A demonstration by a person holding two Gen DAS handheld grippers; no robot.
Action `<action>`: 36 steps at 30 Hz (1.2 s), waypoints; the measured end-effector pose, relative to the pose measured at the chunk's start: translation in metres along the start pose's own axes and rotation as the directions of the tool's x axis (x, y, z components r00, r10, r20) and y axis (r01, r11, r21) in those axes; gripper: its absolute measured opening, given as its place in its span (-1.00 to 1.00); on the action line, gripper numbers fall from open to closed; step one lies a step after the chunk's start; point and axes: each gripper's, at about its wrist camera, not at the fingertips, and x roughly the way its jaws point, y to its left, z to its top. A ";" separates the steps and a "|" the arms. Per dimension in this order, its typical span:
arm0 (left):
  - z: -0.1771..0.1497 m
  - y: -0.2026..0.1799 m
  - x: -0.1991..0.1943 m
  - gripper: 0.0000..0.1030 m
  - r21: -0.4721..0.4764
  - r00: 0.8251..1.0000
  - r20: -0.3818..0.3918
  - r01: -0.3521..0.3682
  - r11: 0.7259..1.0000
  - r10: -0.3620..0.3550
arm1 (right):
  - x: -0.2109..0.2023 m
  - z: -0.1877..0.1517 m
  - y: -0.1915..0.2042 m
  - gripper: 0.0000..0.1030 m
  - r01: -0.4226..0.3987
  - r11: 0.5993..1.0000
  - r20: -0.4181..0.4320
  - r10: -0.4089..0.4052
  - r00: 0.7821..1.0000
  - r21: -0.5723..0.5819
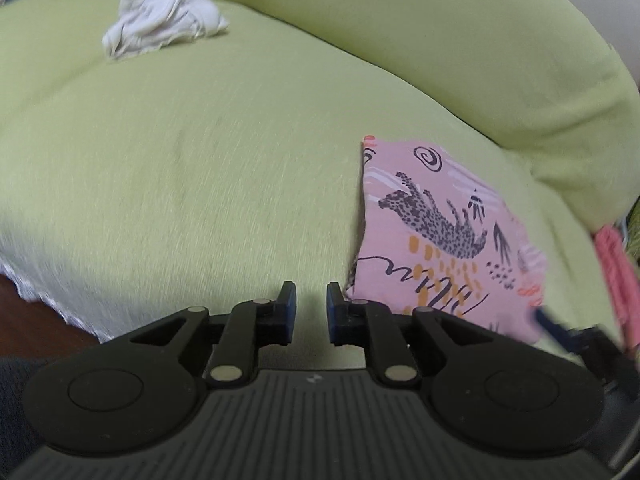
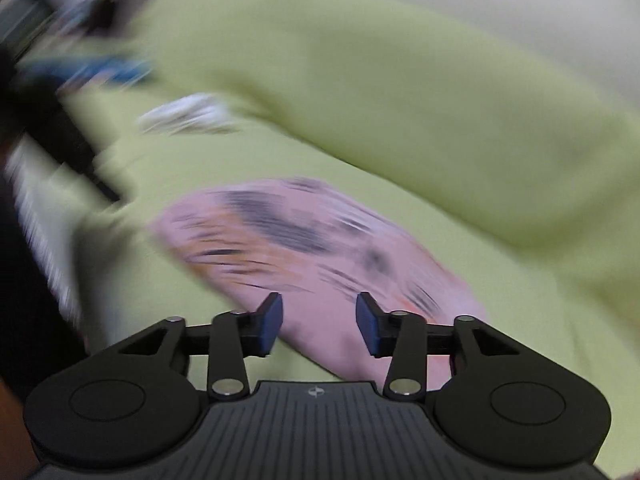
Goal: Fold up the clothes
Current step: 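Open both grippers and pull back from the folded shorts, then grasp the folded shorts' edge with the left gripper while the right gripper grasps beside it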
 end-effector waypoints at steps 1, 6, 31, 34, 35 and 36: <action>0.002 0.003 -0.001 -0.77 -0.023 1.000 -0.011 0.014 1.000 -0.014 | 0.006 0.004 0.018 -0.16 -0.009 0.995 0.013 0.010 1.000 -0.096; 0.012 0.025 0.003 -0.67 -0.160 0.993 -0.052 0.092 0.983 -0.102 | 0.030 0.011 0.061 -0.18 0.001 0.938 0.053 0.018 0.998 -0.348; 0.050 -0.014 0.105 -0.61 -0.291 0.894 -0.180 0.350 0.890 -0.410 | 0.039 0.020 0.046 -0.72 0.045 0.877 0.180 0.047 0.982 -0.478; 0.048 -0.018 0.104 -0.68 -0.230 0.903 -0.174 0.350 0.908 -0.392 | 0.035 0.011 0.018 -0.40 -0.023 0.931 0.127 0.075 0.989 -0.365; 0.047 -0.019 0.104 -0.68 -0.211 0.906 -0.169 0.352 0.912 -0.389 | 0.033 0.007 0.004 -0.39 -0.054 0.953 0.105 0.089 0.991 -0.298; 0.045 -0.019 0.104 -0.68 -0.201 0.906 -0.163 0.358 0.912 -0.391 | 0.032 0.005 -0.015 -0.34 -0.083 0.974 0.077 0.101 0.992 -0.209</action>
